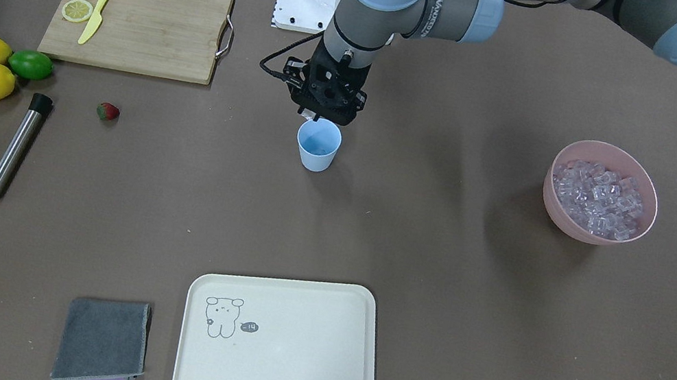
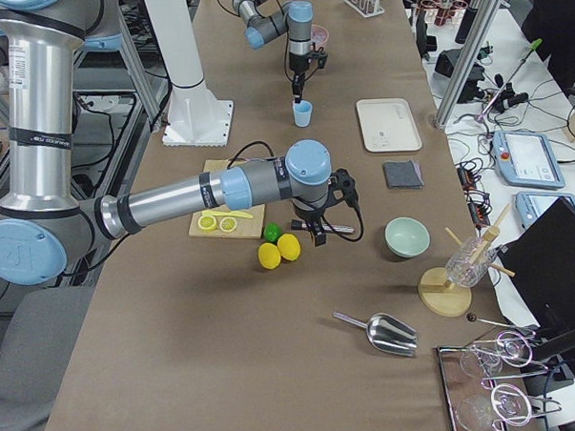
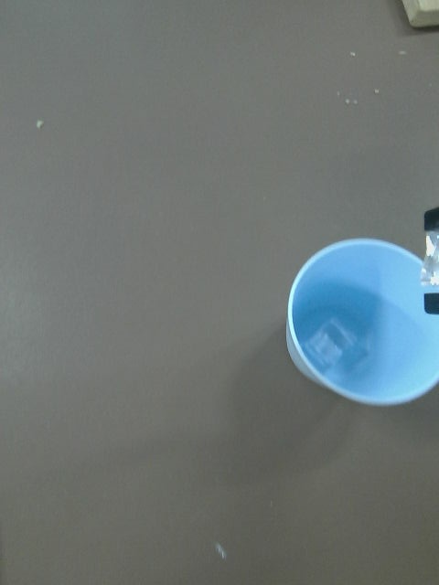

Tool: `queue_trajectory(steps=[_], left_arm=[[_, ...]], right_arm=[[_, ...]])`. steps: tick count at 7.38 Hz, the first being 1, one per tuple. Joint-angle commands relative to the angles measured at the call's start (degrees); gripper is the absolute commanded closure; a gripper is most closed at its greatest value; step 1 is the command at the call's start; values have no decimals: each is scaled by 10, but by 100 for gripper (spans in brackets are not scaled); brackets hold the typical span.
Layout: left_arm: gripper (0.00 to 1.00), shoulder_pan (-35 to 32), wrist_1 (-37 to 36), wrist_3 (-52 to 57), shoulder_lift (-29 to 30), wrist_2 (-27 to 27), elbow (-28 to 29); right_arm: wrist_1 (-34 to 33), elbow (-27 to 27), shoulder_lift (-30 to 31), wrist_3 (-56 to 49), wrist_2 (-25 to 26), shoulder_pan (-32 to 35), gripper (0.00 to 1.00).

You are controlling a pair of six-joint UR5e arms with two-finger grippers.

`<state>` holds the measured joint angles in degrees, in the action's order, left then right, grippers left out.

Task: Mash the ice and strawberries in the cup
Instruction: 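Carry the ice cube with the left gripper to the blue cup and drop it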

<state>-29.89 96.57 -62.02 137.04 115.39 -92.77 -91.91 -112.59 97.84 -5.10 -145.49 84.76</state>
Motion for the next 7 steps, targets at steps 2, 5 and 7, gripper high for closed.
queue_trajectory(steps=[2, 5, 7], left_arm=[[100, -3, 0, 42, -13, -3, 3], [3, -2, 2, 40, -13, -3, 5], [2, -26, -1, 57, -23, -1, -7]], right_arm=[[1, -14, 20, 0, -1, 4, 0], [1, -14, 23, 0, -6, 4, 0], [1, -14, 23, 1, -7, 4, 0]])
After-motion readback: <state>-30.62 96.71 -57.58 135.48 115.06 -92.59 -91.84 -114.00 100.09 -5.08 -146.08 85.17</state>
